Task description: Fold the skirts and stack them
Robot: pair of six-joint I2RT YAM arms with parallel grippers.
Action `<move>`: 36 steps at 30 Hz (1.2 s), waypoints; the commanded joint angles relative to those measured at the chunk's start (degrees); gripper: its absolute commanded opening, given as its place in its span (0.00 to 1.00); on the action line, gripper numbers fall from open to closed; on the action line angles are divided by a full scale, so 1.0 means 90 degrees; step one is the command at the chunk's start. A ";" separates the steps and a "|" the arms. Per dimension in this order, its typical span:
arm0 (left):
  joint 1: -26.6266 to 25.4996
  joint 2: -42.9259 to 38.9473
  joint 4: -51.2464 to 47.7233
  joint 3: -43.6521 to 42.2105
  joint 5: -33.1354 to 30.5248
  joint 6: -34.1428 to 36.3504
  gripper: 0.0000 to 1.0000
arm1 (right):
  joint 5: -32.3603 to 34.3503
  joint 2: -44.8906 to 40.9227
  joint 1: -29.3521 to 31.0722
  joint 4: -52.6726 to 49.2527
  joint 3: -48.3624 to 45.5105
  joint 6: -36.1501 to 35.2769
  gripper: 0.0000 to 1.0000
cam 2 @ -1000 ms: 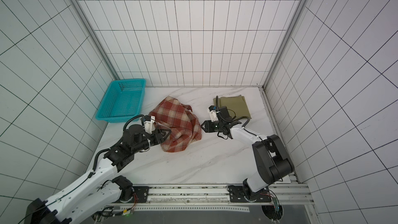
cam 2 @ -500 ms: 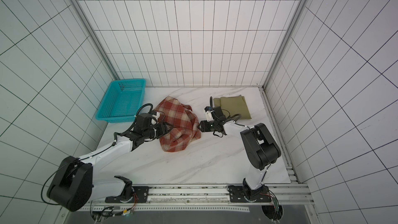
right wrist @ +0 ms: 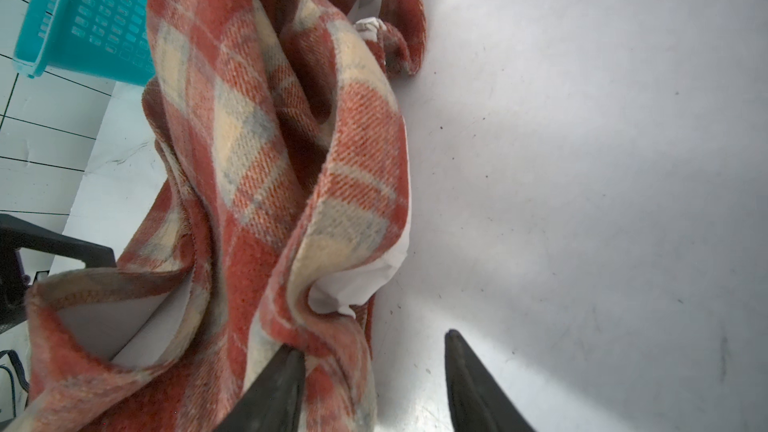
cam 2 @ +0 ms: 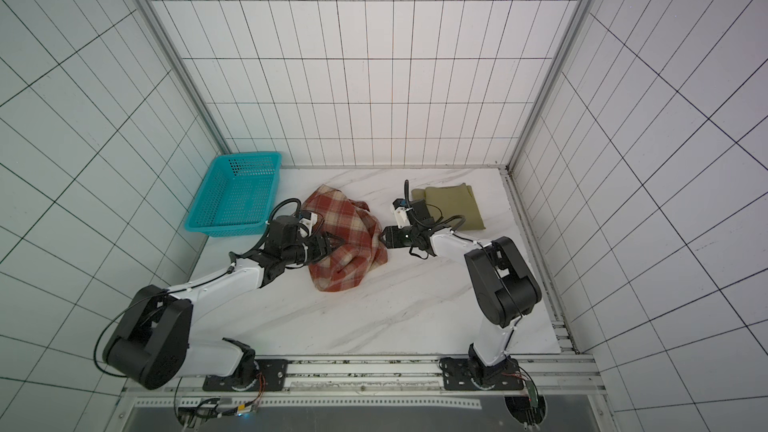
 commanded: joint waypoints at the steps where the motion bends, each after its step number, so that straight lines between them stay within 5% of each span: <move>1: -0.0029 -0.0010 -0.0002 -0.0014 0.0126 0.0105 0.67 | -0.0050 -0.0359 0.0046 -0.0024 0.0389 -0.0070 0.55; 12: -0.0237 0.0454 -0.0027 0.0209 0.0035 0.0210 0.54 | -0.0180 0.0118 0.0046 0.0296 0.0564 0.0048 0.56; 16: -0.0243 0.0504 -0.0019 0.0219 0.0025 0.0196 0.36 | -0.0258 0.0351 0.0044 0.0358 0.0672 0.0102 0.53; 19: -0.0248 0.0467 -0.0017 0.0212 0.0024 0.0188 0.17 | -0.0300 0.0383 0.0048 0.0454 0.0676 0.0136 0.39; 22: -0.0212 0.0359 -0.0038 0.0231 -0.0004 0.0180 0.00 | -0.0289 0.0305 0.0046 0.0461 0.0686 0.0124 0.12; 24: -0.0103 0.0225 -0.0106 0.0277 -0.0020 0.0177 0.00 | -0.0226 0.0161 0.0036 0.0428 0.0693 0.0068 0.00; 28: 0.0431 -0.0177 -0.0528 0.0583 -0.0080 0.0371 0.00 | 0.0017 -0.0382 -0.0099 0.0256 0.0686 -0.0039 0.00; 36: 0.2491 -0.0973 -0.1607 0.2041 0.0093 0.0898 0.00 | -0.0086 -0.1933 -0.0844 -0.0032 0.0923 0.0186 0.00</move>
